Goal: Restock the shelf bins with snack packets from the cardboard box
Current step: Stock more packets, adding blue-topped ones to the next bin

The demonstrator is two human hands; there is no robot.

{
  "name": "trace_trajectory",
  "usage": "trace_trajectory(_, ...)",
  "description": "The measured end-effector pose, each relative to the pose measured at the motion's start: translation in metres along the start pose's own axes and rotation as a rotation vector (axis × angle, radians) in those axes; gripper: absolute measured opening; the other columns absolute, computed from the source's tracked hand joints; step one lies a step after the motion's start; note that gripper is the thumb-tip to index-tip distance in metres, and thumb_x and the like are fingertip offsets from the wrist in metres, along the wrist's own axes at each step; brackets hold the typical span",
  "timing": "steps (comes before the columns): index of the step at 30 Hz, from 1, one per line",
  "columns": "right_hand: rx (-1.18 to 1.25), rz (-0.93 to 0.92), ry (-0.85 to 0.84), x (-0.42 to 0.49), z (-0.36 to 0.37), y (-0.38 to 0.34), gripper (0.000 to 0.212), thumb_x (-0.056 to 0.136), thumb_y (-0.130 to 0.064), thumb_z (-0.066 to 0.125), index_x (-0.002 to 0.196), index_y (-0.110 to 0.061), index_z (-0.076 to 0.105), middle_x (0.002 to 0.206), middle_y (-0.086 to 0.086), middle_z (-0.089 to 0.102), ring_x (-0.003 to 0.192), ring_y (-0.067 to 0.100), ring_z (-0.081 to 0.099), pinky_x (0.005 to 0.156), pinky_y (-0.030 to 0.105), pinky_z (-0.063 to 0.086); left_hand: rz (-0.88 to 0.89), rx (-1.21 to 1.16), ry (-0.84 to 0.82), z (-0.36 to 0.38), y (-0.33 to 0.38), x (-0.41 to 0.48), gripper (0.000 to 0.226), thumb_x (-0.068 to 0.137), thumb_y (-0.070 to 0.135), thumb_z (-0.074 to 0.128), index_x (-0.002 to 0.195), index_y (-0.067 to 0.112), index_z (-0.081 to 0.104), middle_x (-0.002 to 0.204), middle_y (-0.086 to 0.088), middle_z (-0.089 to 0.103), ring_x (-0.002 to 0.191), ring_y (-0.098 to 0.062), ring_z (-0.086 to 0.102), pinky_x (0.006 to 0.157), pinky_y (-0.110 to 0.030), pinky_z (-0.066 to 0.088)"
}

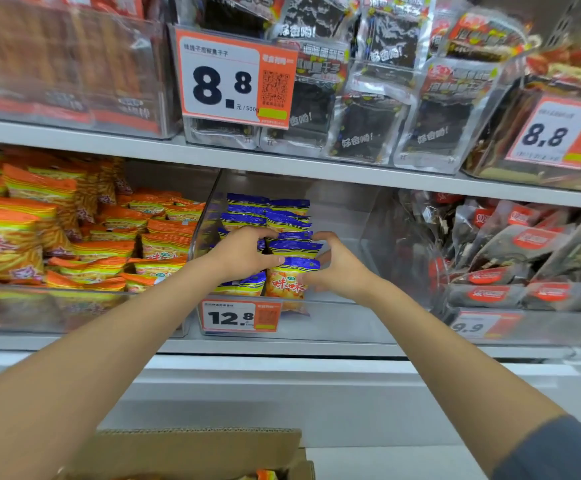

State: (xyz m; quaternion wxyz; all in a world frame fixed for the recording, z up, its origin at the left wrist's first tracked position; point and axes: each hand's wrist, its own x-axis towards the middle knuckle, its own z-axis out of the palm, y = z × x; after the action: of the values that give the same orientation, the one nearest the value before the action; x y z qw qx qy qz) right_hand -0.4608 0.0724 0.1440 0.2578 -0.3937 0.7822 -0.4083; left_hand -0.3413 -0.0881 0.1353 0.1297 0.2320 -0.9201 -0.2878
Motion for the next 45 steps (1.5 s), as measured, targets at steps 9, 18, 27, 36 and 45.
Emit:
trace_trajectory(9, -0.378, -0.252, 0.38, -0.063, 0.003, -0.017, 0.045, 0.08, -0.015, 0.075, 0.122, -0.02, 0.059, 0.095, -0.003, 0.054, 0.076, 0.01, 0.045, 0.076, 0.027, 0.041, 0.099, -0.028, 0.184, -0.022, 0.041, -0.062, 0.008, 0.089, 0.028, 0.067, 0.092, 0.02, 0.067, 0.086, 0.008, 0.067, 0.08, -0.01, 0.061, 0.067, -0.026, 0.048)
trace_trajectory(18, -0.36, -0.097, -0.101, -0.171, 0.132, 0.014, 0.024, 0.086, -0.009, 0.063, 0.11, -0.014, 0.065, 0.09, -0.004, 0.059, 0.073, 0.008, 0.051, 0.07, 0.022, 0.043, -0.111, -0.059, -0.11, 0.016, -0.032, -0.229, 0.013, 0.088, 0.024, 0.068, 0.078, 0.016, 0.065, 0.076, 0.001, 0.065, 0.072, -0.014, 0.059, 0.068, -0.029, 0.047)
trace_trajectory(27, -0.334, 0.241, -0.61, -0.178, 0.283, 0.127, 0.022, 0.094, -0.008, 0.058, 0.115, -0.002, 0.064, 0.101, 0.008, 0.063, 0.094, 0.023, 0.059, 0.088, 0.037, 0.049, -0.558, -0.225, -0.157, 0.047, -0.181, -0.346, 0.011, 0.086, 0.02, 0.07, 0.079, 0.013, 0.071, 0.08, -0.002, 0.071, 0.073, 0.002, 0.061, 0.066, -0.018, 0.046)
trace_trajectory(36, -0.287, 0.577, -0.767, -0.185, 0.359, 0.199, 0.092, 0.09, -0.03, 0.069, 0.156, -0.015, 0.006, 0.152, 0.012, 0.039, 0.13, 0.031, 0.049, 0.099, 0.041, 0.048, -0.617, -0.409, -0.227, 0.065, -0.181, -0.362, 0.005, 0.091, 0.017, 0.064, 0.09, 0.016, 0.07, 0.079, 0.009, 0.065, 0.079, -0.004, 0.062, 0.078, -0.022, 0.051)
trace_trajectory(45, 0.083, 0.452, -0.577, -0.171, 0.311, 0.137, 0.054, 0.073, -0.031, 0.084, 0.114, -0.028, 0.049, 0.119, 0.002, 0.052, 0.093, 0.015, 0.052, 0.069, 0.03, 0.042, -0.709, -0.511, -0.135, 0.082, -0.16, -0.346, 0.017, 0.09, 0.02, 0.066, 0.106, 0.022, 0.062, 0.102, 0.005, 0.063, 0.094, -0.016, 0.062, 0.078, -0.029, 0.052)
